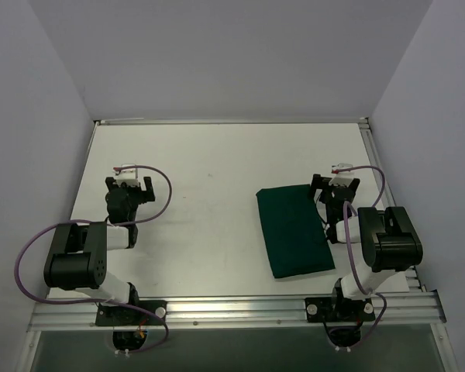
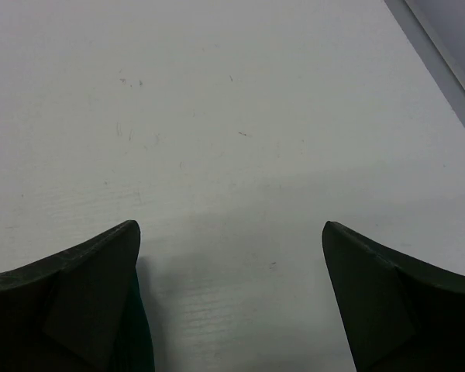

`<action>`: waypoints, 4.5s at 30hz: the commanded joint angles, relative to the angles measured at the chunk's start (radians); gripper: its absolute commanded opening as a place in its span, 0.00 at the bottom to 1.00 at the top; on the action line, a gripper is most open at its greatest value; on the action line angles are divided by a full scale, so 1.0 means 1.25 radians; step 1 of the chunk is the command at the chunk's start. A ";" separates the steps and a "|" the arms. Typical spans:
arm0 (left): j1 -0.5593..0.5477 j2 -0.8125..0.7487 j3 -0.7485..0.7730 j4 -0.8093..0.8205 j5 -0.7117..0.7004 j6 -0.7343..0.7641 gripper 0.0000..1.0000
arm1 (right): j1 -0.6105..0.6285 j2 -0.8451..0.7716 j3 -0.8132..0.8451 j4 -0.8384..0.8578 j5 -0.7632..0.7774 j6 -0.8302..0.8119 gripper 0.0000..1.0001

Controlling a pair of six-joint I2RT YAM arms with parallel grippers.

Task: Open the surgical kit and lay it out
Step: Open the surgical kit at the center of the board.

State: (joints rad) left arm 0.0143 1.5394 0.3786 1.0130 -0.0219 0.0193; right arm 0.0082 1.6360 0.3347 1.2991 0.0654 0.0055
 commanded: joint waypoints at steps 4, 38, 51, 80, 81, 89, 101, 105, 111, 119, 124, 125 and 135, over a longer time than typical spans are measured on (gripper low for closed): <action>-0.003 -0.003 0.019 0.020 -0.002 -0.006 0.94 | 0.001 -0.004 0.019 0.093 0.013 -0.006 1.00; -0.049 -0.106 0.680 -1.326 0.404 0.183 1.00 | -0.040 -0.078 0.314 -0.990 -0.423 0.223 0.78; -0.068 -0.038 0.708 -1.331 0.342 0.148 0.93 | 0.036 -0.023 0.287 -0.636 -0.454 0.513 0.01; -0.284 0.299 0.962 -1.344 0.247 0.118 0.82 | 0.216 0.287 0.403 -0.218 0.085 1.099 0.00; -0.290 0.305 0.981 -1.344 0.245 0.117 0.83 | 0.214 0.290 0.418 -0.226 0.072 1.062 0.00; -0.355 0.336 0.991 -1.334 0.219 0.137 0.84 | 0.196 0.288 0.545 -0.374 -0.155 0.774 0.19; -0.371 0.337 1.004 -1.347 0.173 0.144 0.84 | 0.176 0.371 0.954 -0.859 -0.329 0.308 0.61; -0.371 0.316 0.982 -1.344 0.162 0.150 0.84 | 0.176 0.447 1.056 -0.914 -0.373 0.244 0.66; -0.371 0.306 0.976 -1.343 0.145 0.155 0.84 | 0.180 0.531 1.163 -0.957 -0.429 0.194 0.65; -0.371 0.305 0.975 -1.345 0.140 0.153 0.84 | 0.187 0.492 1.077 -0.866 -0.417 0.213 0.43; -0.370 0.305 0.975 -1.347 0.137 0.155 0.84 | 0.206 0.440 1.040 -0.859 -0.348 0.190 0.42; -0.371 0.305 0.973 -1.347 0.134 0.155 0.84 | 0.213 0.431 1.037 -0.856 -0.313 0.180 0.42; -0.371 0.301 0.971 -1.347 0.123 0.164 0.84 | 0.232 0.395 0.983 -0.809 -0.256 0.192 0.13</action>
State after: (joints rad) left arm -0.4446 1.9640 1.5845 -0.6701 0.1410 0.2054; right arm 0.2901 2.1838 1.5639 0.2481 -0.2642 0.2379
